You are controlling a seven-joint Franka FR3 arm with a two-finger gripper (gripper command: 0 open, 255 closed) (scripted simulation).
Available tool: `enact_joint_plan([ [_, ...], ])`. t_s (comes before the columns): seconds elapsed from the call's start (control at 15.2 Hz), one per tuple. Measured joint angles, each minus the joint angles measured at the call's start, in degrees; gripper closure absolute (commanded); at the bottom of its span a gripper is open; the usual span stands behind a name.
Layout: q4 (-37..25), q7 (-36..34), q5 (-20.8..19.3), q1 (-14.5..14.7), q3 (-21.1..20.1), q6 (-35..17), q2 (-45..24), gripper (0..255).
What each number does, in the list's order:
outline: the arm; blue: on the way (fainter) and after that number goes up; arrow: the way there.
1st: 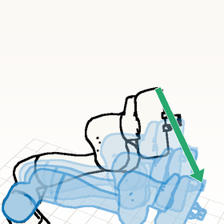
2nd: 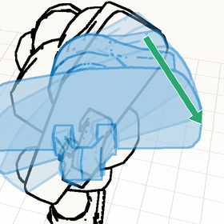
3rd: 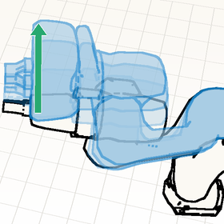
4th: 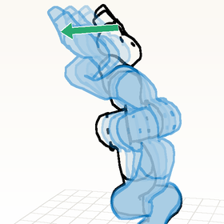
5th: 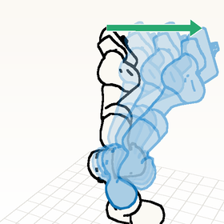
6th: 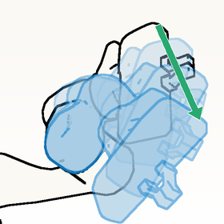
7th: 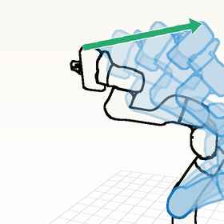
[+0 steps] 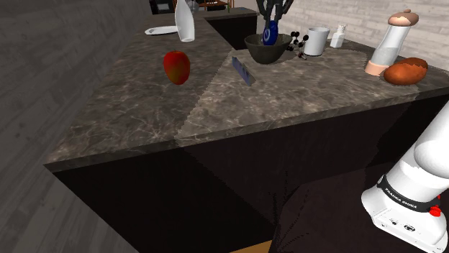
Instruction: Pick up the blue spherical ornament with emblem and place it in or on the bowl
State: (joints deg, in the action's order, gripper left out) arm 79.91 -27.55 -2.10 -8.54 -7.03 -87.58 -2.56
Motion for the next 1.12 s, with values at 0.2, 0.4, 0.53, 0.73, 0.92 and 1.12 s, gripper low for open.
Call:
enact_joint_plan([
  [0.2,0.0,0.0,0.0,0.0,0.0,0.0,0.0,0],
  [0.4,0.0,0.0,0.0,0.0,0.0,0.0,0.0,0],
  [0.53,0.0,0.0,0.0,0.0,0.0,0.0,0.0,0],
  [0.73,-3.4,-0.1,-0.1,0.1,-0.1,2.5,-0.9,0],
  [0.92,-11.5,-0.1,-0.5,0.3,-0.2,8.1,-3.3,0],
  [1.12,-12.8,-0.2,-0.6,0.4,-0.3,9.0,-3.8,0],
])
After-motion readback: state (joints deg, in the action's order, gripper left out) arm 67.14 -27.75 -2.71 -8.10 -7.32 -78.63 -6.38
